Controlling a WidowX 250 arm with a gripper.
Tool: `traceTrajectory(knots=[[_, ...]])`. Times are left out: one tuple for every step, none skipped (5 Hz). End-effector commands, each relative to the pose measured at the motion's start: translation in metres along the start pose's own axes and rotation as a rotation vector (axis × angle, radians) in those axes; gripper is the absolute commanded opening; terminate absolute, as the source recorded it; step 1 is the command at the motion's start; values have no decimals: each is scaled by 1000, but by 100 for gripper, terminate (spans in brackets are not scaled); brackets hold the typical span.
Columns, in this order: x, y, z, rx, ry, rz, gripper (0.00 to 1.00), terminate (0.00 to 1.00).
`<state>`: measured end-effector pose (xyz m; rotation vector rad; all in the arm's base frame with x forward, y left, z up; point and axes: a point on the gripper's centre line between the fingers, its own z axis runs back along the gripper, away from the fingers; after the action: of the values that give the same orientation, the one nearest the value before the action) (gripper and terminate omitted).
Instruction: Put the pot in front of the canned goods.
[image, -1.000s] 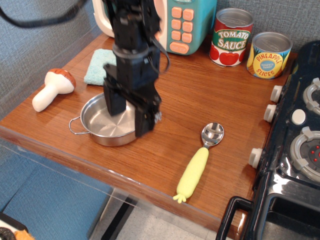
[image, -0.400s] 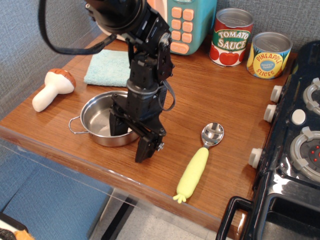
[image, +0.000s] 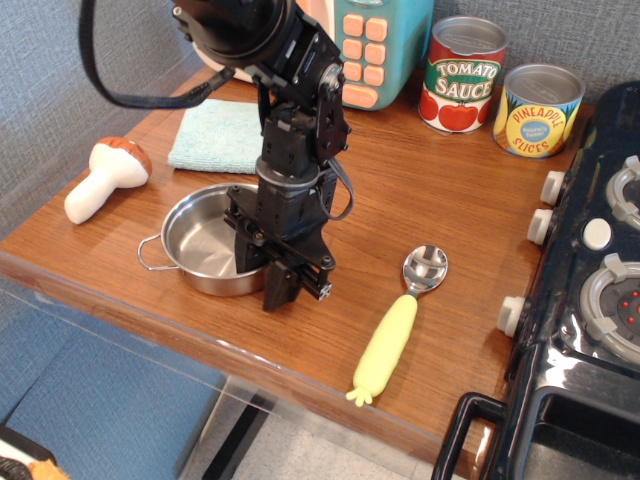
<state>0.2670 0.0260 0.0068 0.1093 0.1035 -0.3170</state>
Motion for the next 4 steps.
traceTrajectory(knots=[[-8, 12, 34, 26, -111, -9, 0, 0], [13, 12, 66, 31, -215, -25, 0, 0], [65, -4, 82, 37, -339, -43, 0, 0], [110, -24, 85, 38, -364, -76, 0, 0]])
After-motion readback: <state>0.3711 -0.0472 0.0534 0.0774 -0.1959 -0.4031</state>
